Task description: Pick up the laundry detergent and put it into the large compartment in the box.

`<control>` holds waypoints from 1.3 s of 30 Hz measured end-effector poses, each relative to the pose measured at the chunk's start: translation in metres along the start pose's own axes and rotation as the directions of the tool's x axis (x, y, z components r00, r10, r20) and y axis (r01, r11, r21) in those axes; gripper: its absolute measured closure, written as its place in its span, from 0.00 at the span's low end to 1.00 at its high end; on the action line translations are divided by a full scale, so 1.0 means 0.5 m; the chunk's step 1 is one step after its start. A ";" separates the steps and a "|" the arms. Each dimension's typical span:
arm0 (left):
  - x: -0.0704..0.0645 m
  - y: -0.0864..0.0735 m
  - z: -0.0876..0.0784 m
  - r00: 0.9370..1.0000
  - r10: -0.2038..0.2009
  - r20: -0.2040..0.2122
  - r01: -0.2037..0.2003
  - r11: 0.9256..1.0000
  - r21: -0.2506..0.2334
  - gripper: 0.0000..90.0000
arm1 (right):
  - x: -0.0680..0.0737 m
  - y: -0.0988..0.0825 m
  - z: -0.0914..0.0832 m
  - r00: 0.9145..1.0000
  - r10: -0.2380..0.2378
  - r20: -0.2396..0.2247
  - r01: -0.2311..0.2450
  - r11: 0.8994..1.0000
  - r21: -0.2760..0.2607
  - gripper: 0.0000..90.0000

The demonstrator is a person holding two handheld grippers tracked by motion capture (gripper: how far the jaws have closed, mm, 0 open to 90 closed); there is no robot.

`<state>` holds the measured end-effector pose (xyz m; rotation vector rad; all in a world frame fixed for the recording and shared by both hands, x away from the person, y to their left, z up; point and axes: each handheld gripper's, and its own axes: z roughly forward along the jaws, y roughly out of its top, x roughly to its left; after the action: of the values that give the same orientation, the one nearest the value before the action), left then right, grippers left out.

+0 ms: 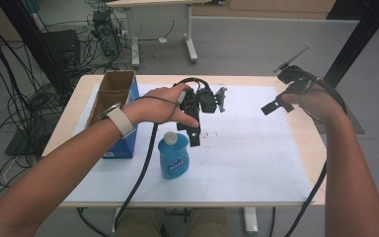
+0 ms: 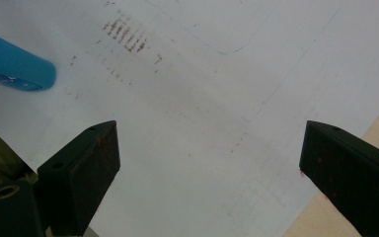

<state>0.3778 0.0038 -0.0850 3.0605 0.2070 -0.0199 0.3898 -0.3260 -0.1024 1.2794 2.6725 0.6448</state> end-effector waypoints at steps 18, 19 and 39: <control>-0.008 -0.010 -0.015 0.997 -0.069 -0.021 0.069 0.998 -0.005 0.10 | 0.001 -0.008 0.001 1.000 0.004 0.001 -0.004 1.000 -0.003 0.09; -0.008 -0.012 -0.016 0.997 -0.075 -0.020 0.074 0.997 -0.006 0.10 | 0.002 -0.007 0.002 1.000 0.005 0.001 -0.005 1.000 -0.003 0.09; -0.003 -0.035 -0.031 0.968 -0.251 -0.024 0.250 0.968 -0.023 0.09 | 0.009 -0.001 0.012 1.000 -0.007 -0.006 0.006 1.000 -0.001 0.09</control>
<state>0.3742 0.0223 -0.0708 2.9946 0.5908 0.0083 0.3884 -0.3209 -0.1075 1.2701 2.6796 0.6498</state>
